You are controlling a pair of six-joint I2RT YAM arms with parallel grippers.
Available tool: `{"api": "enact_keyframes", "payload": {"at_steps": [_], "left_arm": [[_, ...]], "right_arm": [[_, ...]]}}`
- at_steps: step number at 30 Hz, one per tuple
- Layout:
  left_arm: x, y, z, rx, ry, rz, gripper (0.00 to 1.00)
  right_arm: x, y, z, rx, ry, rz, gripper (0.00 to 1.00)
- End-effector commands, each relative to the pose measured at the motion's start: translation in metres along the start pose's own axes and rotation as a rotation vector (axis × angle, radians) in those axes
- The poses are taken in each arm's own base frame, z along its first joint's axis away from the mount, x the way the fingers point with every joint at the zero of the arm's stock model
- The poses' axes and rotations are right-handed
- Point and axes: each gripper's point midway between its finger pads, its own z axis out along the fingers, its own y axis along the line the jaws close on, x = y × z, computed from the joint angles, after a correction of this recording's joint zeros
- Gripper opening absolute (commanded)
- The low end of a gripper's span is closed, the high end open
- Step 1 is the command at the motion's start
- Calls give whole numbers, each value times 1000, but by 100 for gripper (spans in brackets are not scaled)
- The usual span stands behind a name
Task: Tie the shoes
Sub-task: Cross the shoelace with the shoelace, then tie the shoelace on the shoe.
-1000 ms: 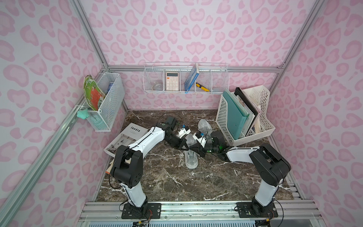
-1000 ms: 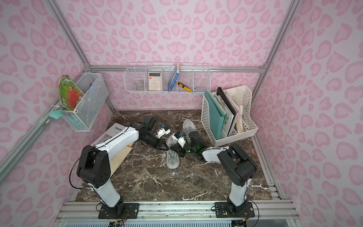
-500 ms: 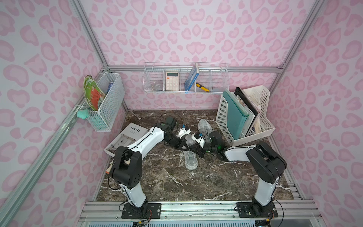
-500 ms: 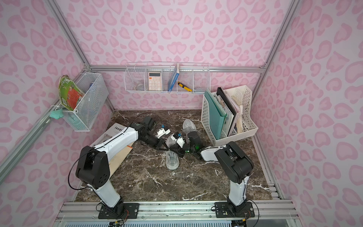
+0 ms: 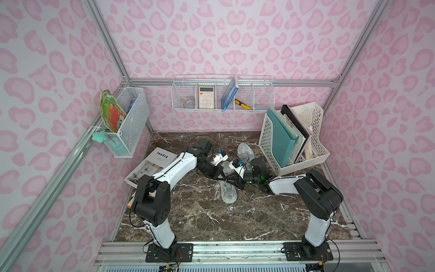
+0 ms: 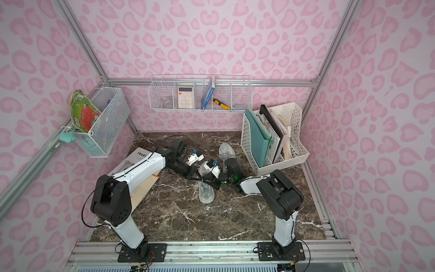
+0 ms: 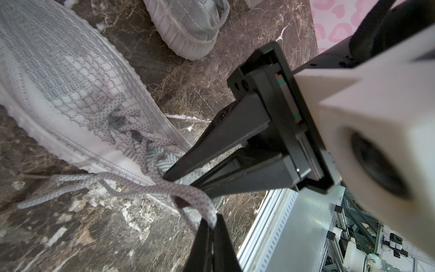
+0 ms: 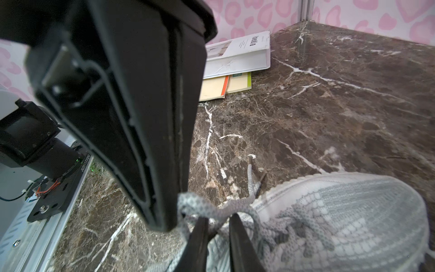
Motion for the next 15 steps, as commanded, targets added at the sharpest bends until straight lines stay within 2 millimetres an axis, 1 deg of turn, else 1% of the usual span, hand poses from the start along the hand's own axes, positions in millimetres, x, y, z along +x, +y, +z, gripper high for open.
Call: {"api": "enact_keyframes", "payload": {"at_steps": [1,7,15], "left_arm": [[-2,-5,-3,13,-12,6,0],[-1,-6,-4,18,-18,10,0],[-2,-5,-4,12,-20,2,0]], "right_arm": [[-9,3,3,-20,-29,-20,22],[-14,-3,6,3,-45,-19,25],[-18,3,9,-17,-62,-40,30]]}}
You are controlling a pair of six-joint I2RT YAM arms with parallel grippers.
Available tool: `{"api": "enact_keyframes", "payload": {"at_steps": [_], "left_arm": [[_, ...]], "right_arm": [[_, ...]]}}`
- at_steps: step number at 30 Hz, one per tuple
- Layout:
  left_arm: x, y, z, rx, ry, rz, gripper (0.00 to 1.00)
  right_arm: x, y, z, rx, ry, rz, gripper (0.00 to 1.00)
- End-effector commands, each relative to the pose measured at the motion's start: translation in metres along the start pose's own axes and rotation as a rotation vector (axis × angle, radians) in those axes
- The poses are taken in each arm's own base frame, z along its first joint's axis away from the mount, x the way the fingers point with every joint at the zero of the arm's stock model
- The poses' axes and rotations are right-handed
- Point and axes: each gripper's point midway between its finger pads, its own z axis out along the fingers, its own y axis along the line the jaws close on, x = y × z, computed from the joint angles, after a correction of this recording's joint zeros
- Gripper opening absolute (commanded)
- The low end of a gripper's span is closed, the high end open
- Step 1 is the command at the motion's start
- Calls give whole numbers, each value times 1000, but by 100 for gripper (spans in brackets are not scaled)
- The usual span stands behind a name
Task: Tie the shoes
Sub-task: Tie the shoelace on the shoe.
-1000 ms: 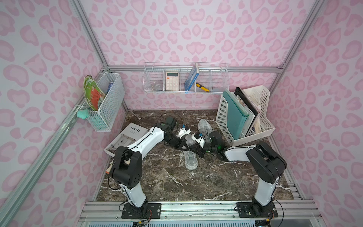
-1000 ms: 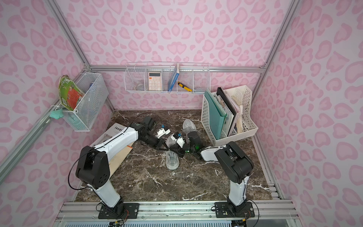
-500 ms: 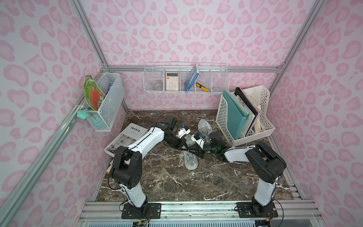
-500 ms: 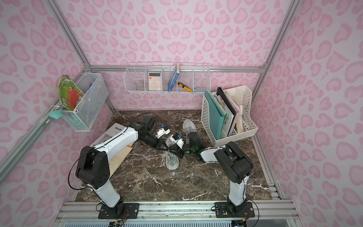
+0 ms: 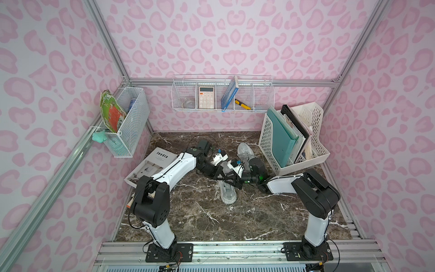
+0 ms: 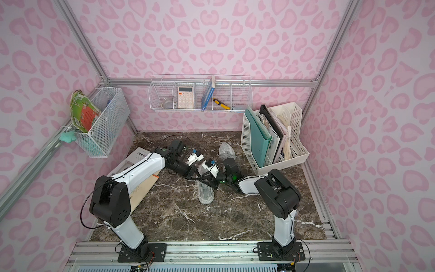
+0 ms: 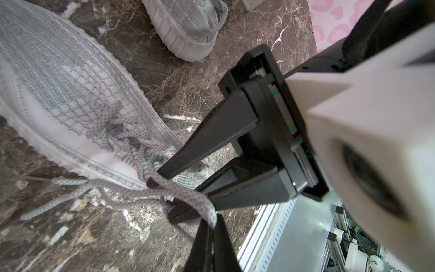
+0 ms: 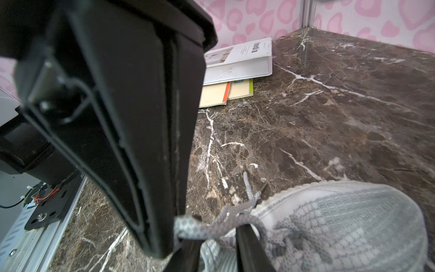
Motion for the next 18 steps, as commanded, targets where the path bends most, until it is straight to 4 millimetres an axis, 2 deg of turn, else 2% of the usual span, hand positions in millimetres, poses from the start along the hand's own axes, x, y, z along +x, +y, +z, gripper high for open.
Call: {"api": "enact_keyframes", "payload": {"at_steps": [1,5,11,15,18], "left_arm": [[-2,-4,-2,11,-14,-3,0],[-2,-3,-2,10,-15,-7,0],[-2,0,-3,-1,-22,-18,0],[-4,6,-5,-18,-33,-32,0],[-5,7,-7,-27,-47,-35,0]], "right_arm": [[-12,5,1,-19,-45,-40,30],[-13,3,0,-8,-54,-39,30],[-18,-1,-5,40,-71,-38,9],[-13,-5,-11,70,-52,-24,3],[-8,-11,-18,102,-35,-4,3]]}}
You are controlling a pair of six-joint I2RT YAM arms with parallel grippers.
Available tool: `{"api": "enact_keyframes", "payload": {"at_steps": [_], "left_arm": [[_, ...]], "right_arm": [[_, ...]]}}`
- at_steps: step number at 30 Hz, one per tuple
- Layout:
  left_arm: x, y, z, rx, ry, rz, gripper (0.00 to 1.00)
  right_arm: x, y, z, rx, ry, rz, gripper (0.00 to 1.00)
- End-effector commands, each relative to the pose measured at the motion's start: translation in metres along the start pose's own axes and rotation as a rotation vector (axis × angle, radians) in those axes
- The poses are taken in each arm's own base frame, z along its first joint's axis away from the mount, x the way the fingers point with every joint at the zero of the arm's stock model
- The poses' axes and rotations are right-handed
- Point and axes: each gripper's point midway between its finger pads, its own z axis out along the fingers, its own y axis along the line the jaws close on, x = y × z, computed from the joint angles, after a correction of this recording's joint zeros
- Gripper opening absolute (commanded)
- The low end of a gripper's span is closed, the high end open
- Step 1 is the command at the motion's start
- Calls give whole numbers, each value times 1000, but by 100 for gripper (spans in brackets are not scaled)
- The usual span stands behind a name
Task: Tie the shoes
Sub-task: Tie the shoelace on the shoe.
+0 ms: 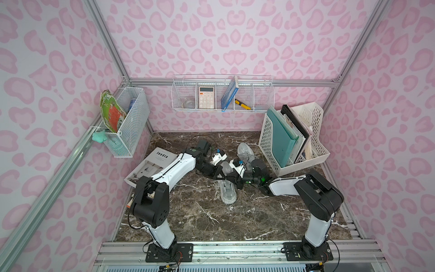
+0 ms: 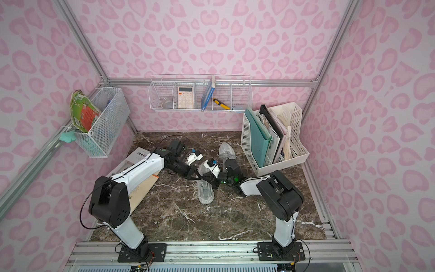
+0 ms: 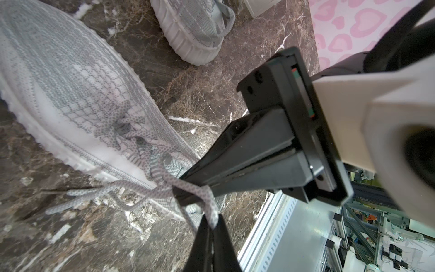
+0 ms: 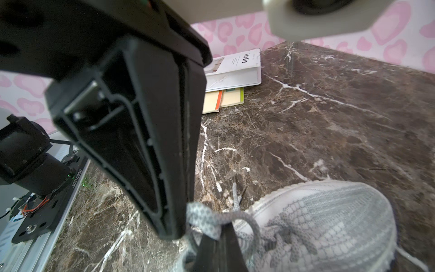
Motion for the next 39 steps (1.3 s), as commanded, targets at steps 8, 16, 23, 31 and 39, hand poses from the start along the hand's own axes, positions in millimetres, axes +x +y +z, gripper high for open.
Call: {"api": "enact_keyframes", "payload": {"at_steps": [8,16,23,31,39], "left_arm": [[-5,9,-6,-43,-34,-15,0],[-3,27,-1,-106,-31,-44,0],[-4,32,5,-99,-36,-57,2],[-8,25,2,-58,-86,-64,28],[-2,24,6,-39,-113,-87,43]], "right_arm": [[1,-13,-15,64,40,20,0],[2,-21,-16,97,134,92,0],[1,-30,-17,170,222,148,0],[-3,-31,-17,175,223,165,0],[-2,-32,-15,174,223,173,0]]}}
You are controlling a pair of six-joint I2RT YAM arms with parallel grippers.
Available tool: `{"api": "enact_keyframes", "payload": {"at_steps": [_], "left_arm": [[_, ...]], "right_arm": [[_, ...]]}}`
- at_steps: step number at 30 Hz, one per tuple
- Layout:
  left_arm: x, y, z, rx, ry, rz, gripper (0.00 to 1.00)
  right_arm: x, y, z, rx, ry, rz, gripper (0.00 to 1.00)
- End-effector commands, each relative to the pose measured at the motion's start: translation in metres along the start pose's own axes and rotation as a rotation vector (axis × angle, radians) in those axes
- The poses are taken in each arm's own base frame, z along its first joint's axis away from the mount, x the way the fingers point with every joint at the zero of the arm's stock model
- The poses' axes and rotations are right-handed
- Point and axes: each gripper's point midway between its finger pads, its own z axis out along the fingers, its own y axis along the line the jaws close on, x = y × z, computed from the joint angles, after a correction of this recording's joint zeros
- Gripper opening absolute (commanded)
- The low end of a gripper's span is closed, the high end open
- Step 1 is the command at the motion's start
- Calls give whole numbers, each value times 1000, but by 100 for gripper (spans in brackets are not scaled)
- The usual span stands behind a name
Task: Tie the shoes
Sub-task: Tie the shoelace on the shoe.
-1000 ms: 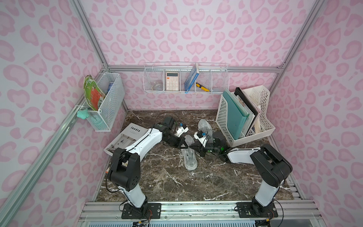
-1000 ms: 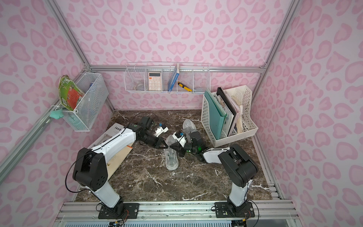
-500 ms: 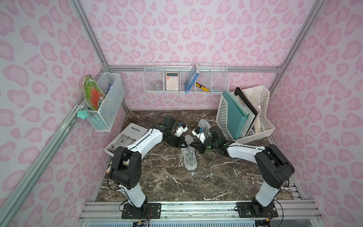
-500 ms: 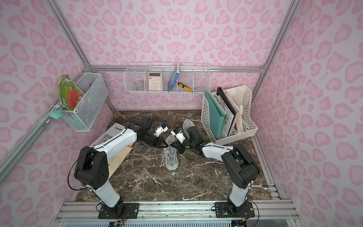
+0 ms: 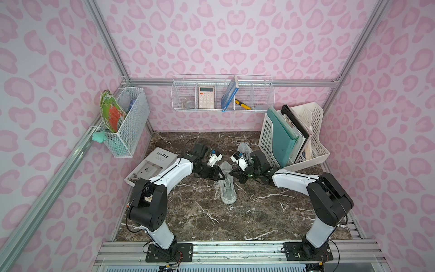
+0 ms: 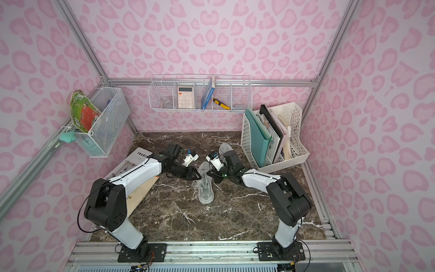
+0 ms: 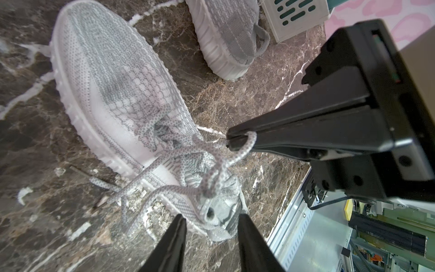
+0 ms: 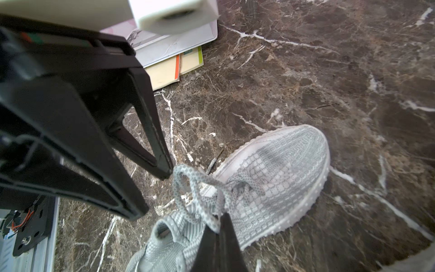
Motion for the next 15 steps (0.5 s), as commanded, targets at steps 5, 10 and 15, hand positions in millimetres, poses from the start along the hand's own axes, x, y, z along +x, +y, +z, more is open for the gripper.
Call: {"api": "enact_keyframes", "payload": {"at_steps": [5,10,15], "left_arm": [[3,6,4,-9,-38,-16,43],[7,10,5,-26,-46,-27,37],[9,17,3,-73,-56,-26,37]], "right_arm": [[-4,0,1,-2,-11,11,0],[-5,-1,2,1,-12,11,0],[-4,-2,3,-1,-10,14,0]]}}
